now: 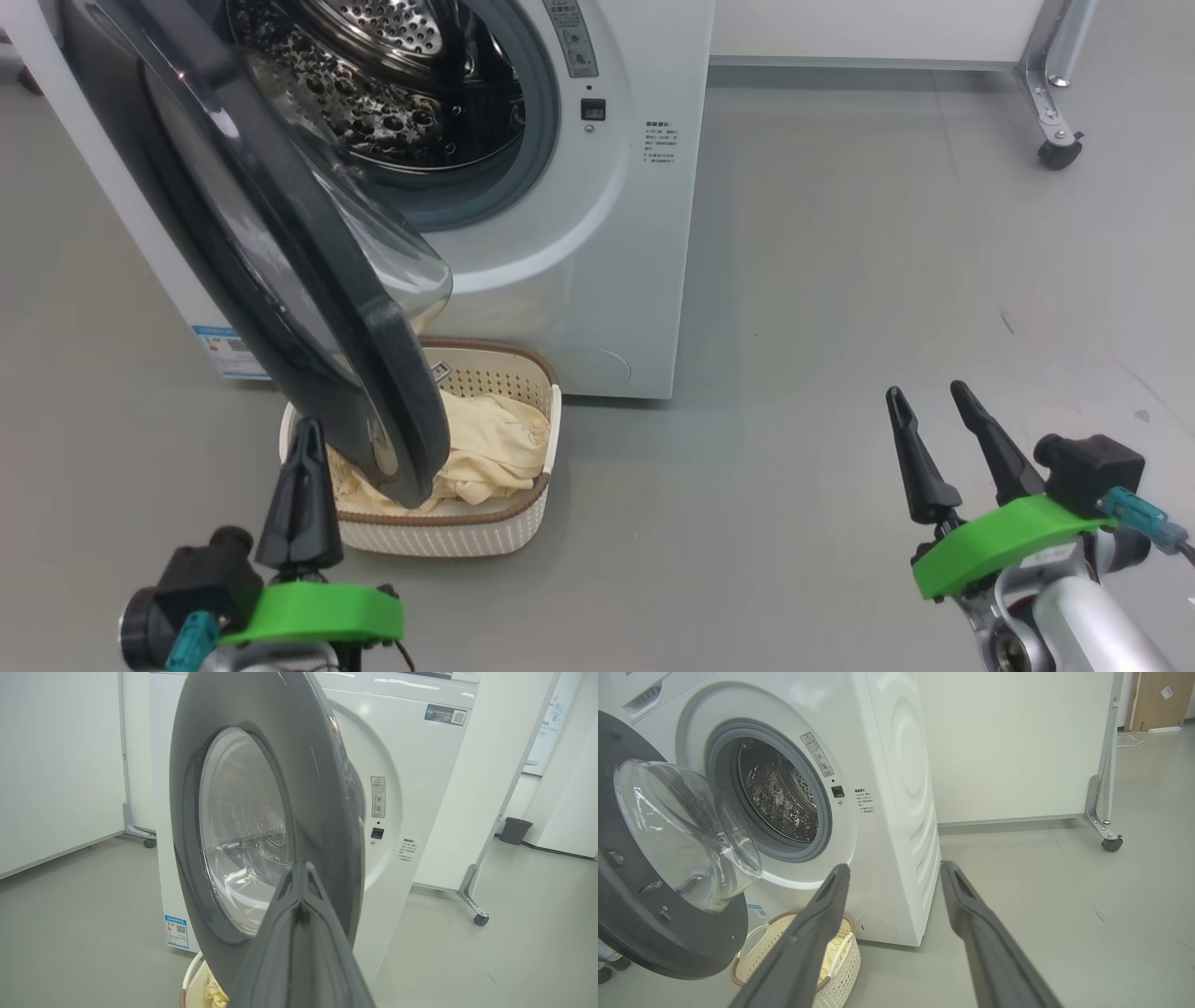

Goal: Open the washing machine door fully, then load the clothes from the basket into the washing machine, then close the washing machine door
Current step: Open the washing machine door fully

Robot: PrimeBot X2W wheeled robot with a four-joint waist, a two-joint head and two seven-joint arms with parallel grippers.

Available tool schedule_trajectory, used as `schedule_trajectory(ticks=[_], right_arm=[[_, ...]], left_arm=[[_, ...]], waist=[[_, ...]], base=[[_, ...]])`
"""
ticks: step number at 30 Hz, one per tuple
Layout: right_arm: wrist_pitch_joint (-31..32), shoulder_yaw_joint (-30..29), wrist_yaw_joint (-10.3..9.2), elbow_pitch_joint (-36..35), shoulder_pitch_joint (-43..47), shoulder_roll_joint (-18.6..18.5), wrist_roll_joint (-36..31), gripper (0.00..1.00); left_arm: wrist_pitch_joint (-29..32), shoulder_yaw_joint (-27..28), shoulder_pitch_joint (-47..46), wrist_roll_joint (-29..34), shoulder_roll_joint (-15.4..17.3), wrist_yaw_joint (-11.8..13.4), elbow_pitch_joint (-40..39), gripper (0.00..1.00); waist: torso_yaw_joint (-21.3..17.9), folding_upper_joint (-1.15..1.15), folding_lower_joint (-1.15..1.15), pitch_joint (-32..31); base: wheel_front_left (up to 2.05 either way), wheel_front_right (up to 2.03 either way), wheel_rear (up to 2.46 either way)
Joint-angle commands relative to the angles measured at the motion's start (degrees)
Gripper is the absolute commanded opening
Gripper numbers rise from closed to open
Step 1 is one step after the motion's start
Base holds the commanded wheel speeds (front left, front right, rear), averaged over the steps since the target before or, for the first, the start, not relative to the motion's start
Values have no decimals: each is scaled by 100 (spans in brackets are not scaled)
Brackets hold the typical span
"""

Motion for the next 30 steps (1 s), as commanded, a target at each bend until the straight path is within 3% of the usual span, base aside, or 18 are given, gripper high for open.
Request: schedule_trajectory(ticks=[1,18,30], right_arm=[[-59,89,20,-135,-166,-38,-42,100],[-61,50,20,-78,-274,101,-83,100],[-62,4,20,-74,-290,165,-124,100]], left_arm=[[-39,331,-308,-8,53,-9,-296,0],[-39,978,-1794,384,90,-393,-929,0],[-39,441,-2388,324,88,-542,-656,0]], waist=[[-4,0,0,-3],[-124,0,0,60],[-263,0,0,66]], base=[[0,0,0],[0,0,0],[0,0,0]])
